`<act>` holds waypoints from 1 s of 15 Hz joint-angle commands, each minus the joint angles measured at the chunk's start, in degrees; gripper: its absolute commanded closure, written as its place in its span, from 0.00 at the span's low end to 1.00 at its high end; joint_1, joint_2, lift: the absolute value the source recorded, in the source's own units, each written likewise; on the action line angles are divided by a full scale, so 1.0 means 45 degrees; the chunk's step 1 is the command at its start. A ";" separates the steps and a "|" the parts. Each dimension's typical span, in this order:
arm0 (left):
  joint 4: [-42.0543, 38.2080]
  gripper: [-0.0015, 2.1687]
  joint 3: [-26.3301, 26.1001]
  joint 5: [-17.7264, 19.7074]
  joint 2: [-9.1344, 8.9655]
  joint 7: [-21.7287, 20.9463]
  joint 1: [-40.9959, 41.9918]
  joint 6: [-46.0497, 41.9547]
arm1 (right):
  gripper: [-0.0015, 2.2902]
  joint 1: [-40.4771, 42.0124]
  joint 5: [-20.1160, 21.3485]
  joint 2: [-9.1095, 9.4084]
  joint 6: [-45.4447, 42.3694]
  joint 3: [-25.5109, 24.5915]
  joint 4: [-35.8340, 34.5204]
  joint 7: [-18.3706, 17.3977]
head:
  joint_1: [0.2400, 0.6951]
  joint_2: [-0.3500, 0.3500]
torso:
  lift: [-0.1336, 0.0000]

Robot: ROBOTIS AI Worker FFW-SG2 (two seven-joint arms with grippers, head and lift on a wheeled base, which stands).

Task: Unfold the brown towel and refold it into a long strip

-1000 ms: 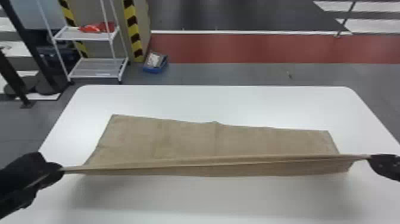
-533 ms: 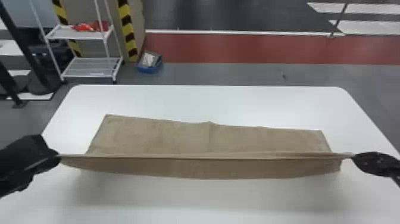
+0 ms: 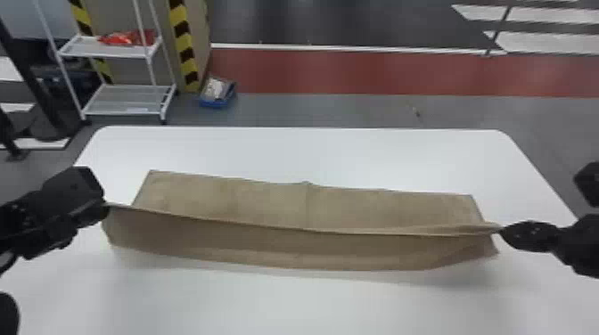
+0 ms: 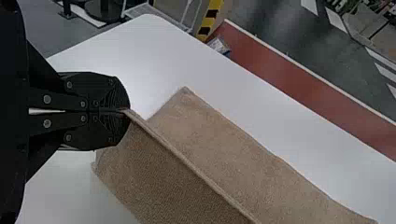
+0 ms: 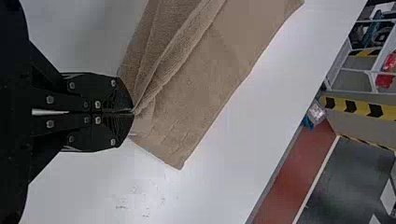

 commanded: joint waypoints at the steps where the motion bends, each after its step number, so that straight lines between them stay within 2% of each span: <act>1: 0.0527 0.97 -0.0310 0.0053 0.0000 -0.0028 -0.0793 0.0085 | 0.88 -0.0415 0.0138 -0.0046 0.0140 0.0065 0.0403 0.0000 | 1.00 0.42 | 0.08; 3: 0.1054 0.97 -0.0603 0.0014 0.0020 -0.0516 -0.1515 0.0085 | 0.88 -0.0844 0.0197 -0.0163 0.0492 0.0261 0.0833 0.0000 | 1.00 0.41 | 0.08; 6: 0.2207 0.97 -0.1033 -0.0123 0.0020 -0.0712 -0.2668 0.0124 | 0.88 -0.1645 0.0001 -0.0319 0.1703 0.0437 0.1262 0.0745 | 1.00 0.39 | 0.08; 8: 0.2695 0.97 -0.1091 -0.0162 0.0020 -0.0673 -0.3234 0.0124 | 0.88 -0.2016 -0.1093 -0.0612 0.3343 0.0183 0.1165 0.0745 | 1.00 0.39 | 0.08; 9: 0.2734 0.97 -0.1052 -0.0162 0.0040 -0.0653 -0.3293 0.0124 | 0.88 -0.1919 -0.1444 -0.0807 0.3968 0.0105 0.0657 0.0745 | 1.00 0.39 | 0.08; 12: 0.2695 0.97 -0.0896 -0.0143 0.0118 -0.0653 -0.3078 0.0046 | 0.88 -0.1176 -0.1288 -0.1120 0.4476 -0.0286 -0.0945 0.0745 | 1.00 0.39 | 0.08; 15: 0.2519 0.97 -0.0857 -0.0143 0.0332 -0.0712 -0.2707 0.0007 | 0.88 0.0367 -0.0956 -0.1725 0.6078 -0.0423 -0.2624 0.0745 | 1.00 0.38 | 0.08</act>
